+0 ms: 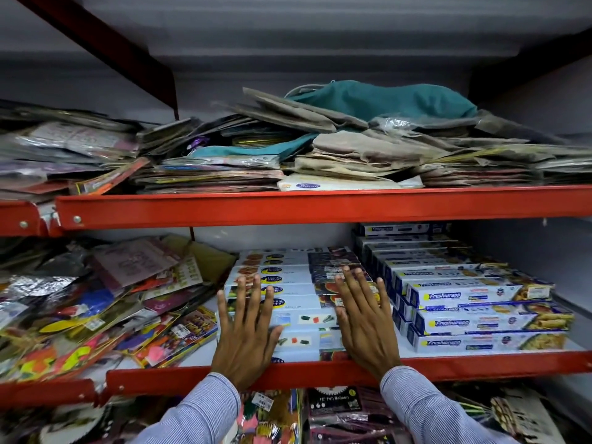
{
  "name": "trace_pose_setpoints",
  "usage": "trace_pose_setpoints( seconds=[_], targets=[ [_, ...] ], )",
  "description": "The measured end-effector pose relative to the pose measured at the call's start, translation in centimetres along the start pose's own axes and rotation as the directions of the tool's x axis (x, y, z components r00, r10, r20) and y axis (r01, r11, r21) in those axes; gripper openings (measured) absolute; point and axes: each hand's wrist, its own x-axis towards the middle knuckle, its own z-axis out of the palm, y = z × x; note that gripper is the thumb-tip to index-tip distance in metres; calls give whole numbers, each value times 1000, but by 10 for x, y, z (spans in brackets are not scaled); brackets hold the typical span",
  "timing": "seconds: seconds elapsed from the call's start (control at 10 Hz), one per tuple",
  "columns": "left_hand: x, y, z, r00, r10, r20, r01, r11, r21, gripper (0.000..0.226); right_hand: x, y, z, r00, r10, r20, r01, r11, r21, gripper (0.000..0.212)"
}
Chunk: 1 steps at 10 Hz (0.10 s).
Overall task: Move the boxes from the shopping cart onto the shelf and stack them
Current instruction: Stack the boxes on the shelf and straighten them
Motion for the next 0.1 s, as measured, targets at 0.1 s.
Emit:
trace_pose_setpoints(
  seconds=[0.1],
  targets=[
    [1, 3, -16, 999, -6, -40, 5, 1000, -30, 71, 2, -10, -12, 998, -8, -59, 10, 1000, 28, 58]
  ],
)
